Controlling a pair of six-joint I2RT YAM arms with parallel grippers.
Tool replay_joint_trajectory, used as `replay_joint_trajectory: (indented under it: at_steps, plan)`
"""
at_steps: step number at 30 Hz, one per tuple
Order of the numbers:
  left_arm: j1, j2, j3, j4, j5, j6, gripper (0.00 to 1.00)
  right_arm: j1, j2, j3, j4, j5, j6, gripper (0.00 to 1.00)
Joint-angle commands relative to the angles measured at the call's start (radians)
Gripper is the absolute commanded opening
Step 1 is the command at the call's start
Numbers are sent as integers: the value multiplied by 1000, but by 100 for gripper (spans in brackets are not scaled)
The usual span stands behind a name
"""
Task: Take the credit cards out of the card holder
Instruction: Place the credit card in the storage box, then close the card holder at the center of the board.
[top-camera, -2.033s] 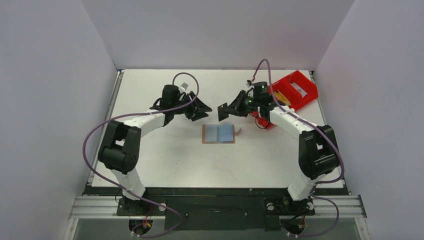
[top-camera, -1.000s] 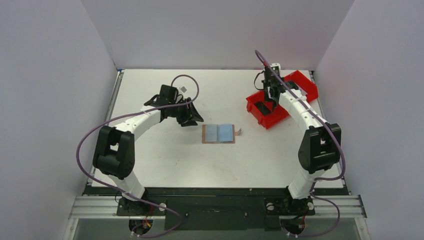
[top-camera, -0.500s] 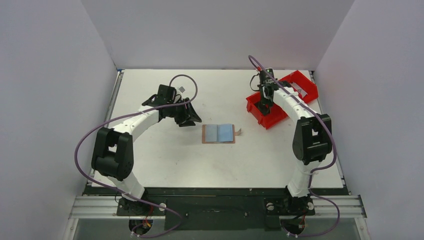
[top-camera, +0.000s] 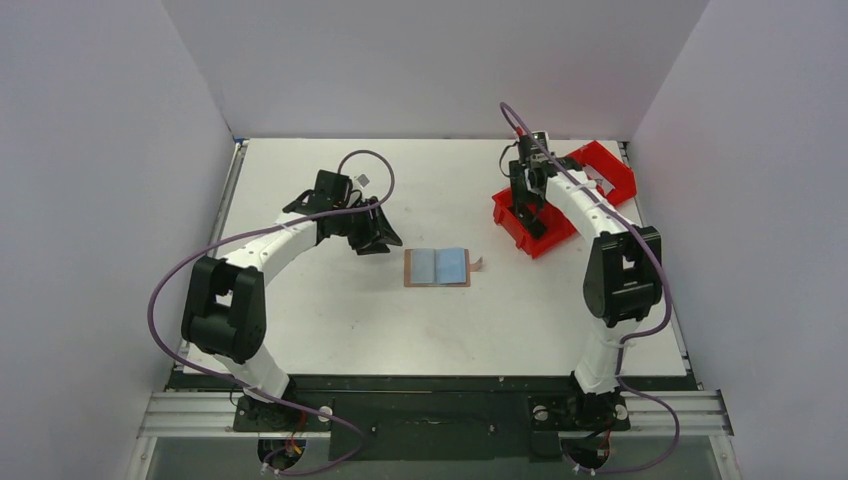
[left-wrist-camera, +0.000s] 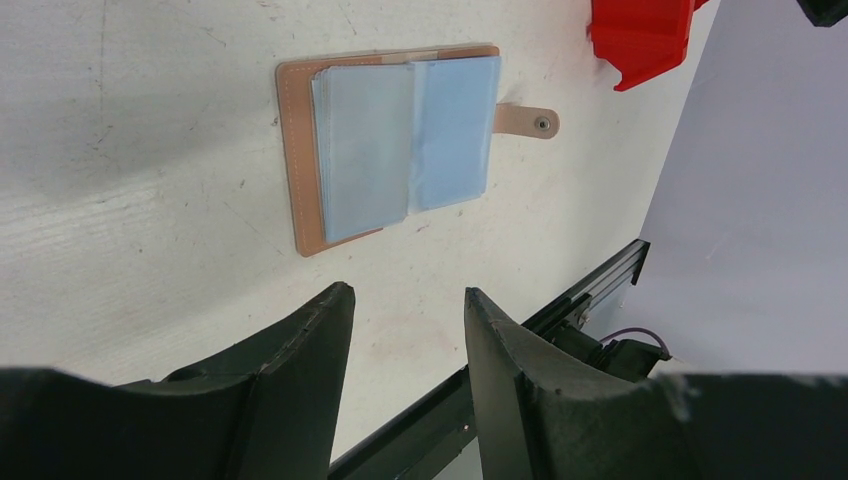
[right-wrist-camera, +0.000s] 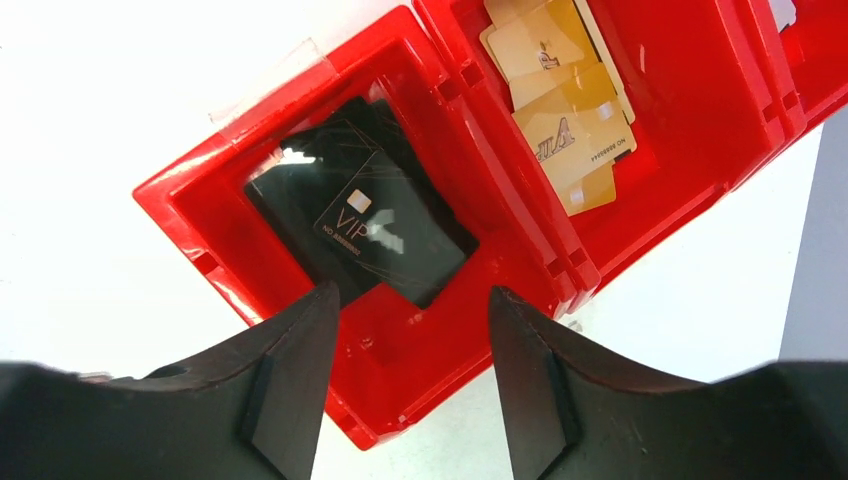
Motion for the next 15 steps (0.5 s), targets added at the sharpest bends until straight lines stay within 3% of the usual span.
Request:
replay_joint_trajectory:
  at_steps: [1, 8, 15]
  plan:
    - [4, -45, -8, 3, -8, 17, 42, 15, -80, 55, -5, -9, 56, 53]
    - [4, -48, -27, 9, -24, 10, 43, 64, -152, 68, -63, -49, 131, 56]
    - [4, -31, -49, 27, -48, 8, 43, 224, -214, -66, -15, -98, 286, 56]
